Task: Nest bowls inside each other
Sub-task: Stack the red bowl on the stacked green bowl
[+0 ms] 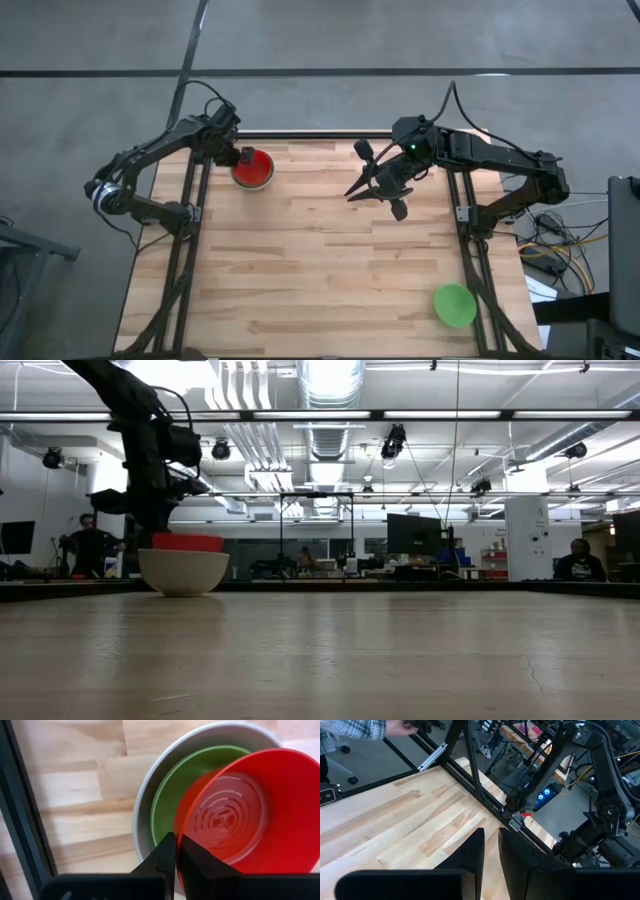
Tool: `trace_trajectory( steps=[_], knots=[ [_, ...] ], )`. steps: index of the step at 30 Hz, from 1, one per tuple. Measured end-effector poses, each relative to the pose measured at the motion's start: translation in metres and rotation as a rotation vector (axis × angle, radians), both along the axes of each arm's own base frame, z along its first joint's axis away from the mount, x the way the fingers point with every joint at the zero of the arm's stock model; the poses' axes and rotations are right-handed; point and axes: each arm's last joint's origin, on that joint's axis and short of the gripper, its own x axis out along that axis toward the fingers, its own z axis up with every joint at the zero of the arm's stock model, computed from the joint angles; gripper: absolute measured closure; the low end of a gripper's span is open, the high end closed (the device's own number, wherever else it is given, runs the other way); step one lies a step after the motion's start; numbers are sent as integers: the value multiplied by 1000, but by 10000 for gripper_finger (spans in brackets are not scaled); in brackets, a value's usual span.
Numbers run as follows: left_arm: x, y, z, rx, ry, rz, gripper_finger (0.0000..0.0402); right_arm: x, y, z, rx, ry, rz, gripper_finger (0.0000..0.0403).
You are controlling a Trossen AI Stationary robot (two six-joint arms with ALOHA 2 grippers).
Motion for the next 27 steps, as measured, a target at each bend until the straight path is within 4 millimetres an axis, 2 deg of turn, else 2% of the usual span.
trace_trajectory(
  steps=[9, 18, 27],
  knots=[
    [1, 3, 1, 44, 4, -7, 387, 0, 0, 0, 0, 0, 0, 351],
    [0, 2, 1, 34, 13, -4, 367, 0, 0, 0, 2, 1, -1, 351],
    [-1, 1, 0, 22, 20, -3, 365, 0, 0, 0, 2, 1, -1, 351]
  ],
)
